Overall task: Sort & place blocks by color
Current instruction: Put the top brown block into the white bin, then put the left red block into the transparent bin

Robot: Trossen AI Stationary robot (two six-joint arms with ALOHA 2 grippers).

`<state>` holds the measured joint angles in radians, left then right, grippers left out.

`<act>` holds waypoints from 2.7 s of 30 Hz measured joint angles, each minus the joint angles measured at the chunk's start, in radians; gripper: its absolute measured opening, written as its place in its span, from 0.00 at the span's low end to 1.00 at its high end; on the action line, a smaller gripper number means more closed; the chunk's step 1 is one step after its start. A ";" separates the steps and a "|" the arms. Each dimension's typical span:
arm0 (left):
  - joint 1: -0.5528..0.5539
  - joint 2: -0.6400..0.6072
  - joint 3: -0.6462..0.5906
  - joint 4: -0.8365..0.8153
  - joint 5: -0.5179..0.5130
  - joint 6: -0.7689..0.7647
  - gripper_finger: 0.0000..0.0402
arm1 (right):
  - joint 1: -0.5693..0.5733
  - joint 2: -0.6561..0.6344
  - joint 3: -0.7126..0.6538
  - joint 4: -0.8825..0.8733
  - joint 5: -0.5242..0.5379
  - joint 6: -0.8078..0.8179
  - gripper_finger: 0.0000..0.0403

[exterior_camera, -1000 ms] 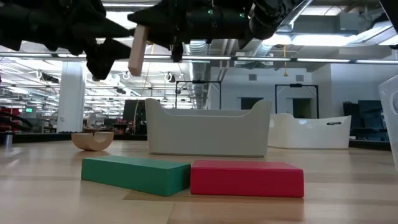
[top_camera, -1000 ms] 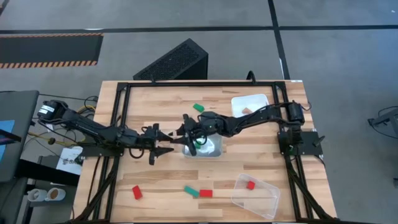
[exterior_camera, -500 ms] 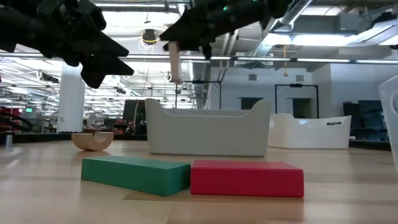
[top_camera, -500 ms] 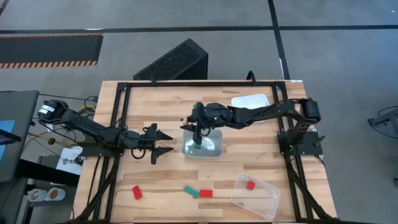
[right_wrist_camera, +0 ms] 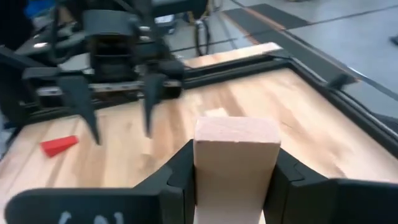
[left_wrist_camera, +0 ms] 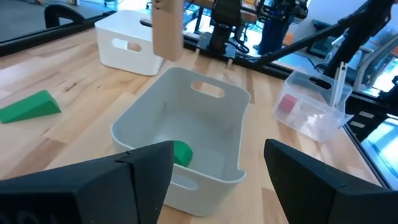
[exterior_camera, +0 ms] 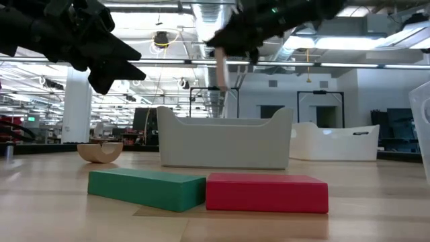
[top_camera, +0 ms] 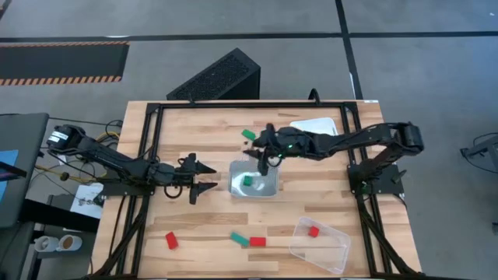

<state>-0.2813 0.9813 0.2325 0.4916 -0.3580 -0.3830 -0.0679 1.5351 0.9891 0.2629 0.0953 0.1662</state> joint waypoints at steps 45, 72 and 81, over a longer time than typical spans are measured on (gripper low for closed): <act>0.002 0.000 0.000 -0.010 -0.098 -0.013 0.59 | -0.345 -0.389 -0.436 -0.340 0.401 0.327 0.53; 0.017 0.135 0.262 -0.278 -0.047 0.089 0.59 | 0.253 -0.597 -0.419 0.129 0.537 -0.087 0.34; 0.016 0.278 0.262 -0.120 0.085 0.073 0.59 | 0.179 -0.495 -0.420 0.277 0.532 -0.128 0.34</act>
<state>-0.2657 1.2594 0.4942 0.3715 -0.2732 -0.3097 0.1109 1.0401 0.5694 0.5395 0.6269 0.0384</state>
